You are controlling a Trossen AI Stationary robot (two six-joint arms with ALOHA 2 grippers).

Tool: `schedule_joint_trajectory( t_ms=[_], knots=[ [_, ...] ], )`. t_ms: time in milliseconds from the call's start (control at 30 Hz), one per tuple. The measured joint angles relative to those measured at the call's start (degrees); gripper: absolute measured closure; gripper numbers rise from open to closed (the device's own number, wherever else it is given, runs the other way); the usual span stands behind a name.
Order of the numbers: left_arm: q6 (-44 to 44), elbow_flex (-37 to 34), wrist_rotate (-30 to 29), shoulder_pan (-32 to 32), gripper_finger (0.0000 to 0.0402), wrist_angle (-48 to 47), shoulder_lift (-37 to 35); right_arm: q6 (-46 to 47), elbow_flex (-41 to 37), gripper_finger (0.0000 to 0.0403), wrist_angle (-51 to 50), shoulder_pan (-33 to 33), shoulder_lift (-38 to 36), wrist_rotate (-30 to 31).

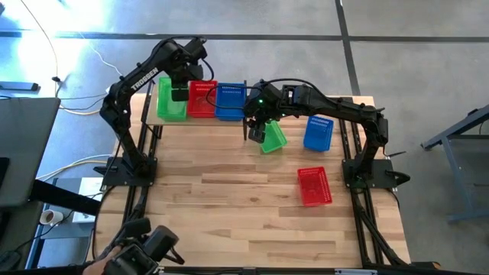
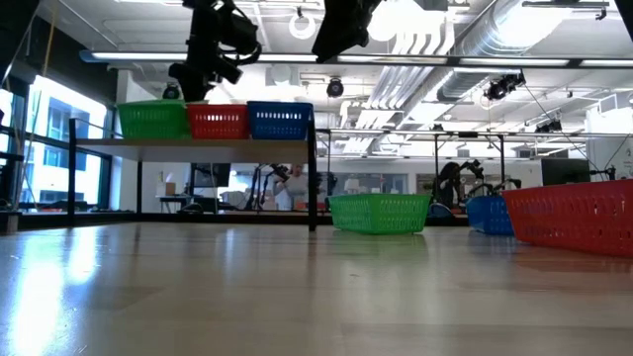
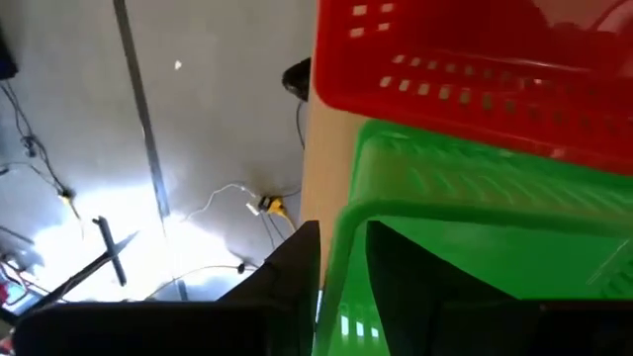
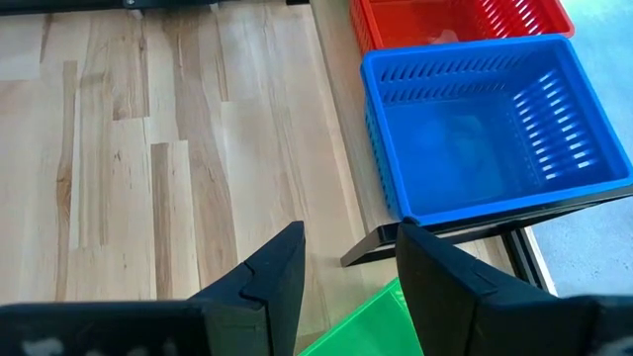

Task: Stack baskets on shelf by color
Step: Stack the bottom green basket on top of the green basket on the shelf

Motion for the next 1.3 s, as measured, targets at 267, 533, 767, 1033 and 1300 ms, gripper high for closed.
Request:
schedule_joint_trajectory(
  t_ms=[267, 533, 767, 1033, 1300],
  knots=[
    [-1.2, 0.0, -4.4, -1.0, 0.0322, -0.7, -1.2, 0.3, 0.0, 0.0257, 0.0, 0.0, 0.0, 0.0],
    [-2.6, 0.0, -4.2, 0.3, 0.0296, -0.8, -1.4, 0.3, 0.0, 0.0257, 0.0, 0.0, 0.0, 0.0],
    [-3.5, 0.0, -4.1, 0.8, 0.0297, -1.0, -0.9, 0.3, 0.0, 0.0257, 0.0, 0.0, 0.0, 0.0],
    [-3.5, 0.0, -0.2, 0.7, 0.0352, -1.2, -0.9, 0.3, 0.0, 0.0257, 0.0, 0.0, 0.0, 0.0],
    [-2.9, 0.0, 0.8, 0.7, 0.0397, -1.6, -0.9, 0.3, 0.0, 0.0257, 0.0, 0.0, 0.0, 0.0]
  ],
)
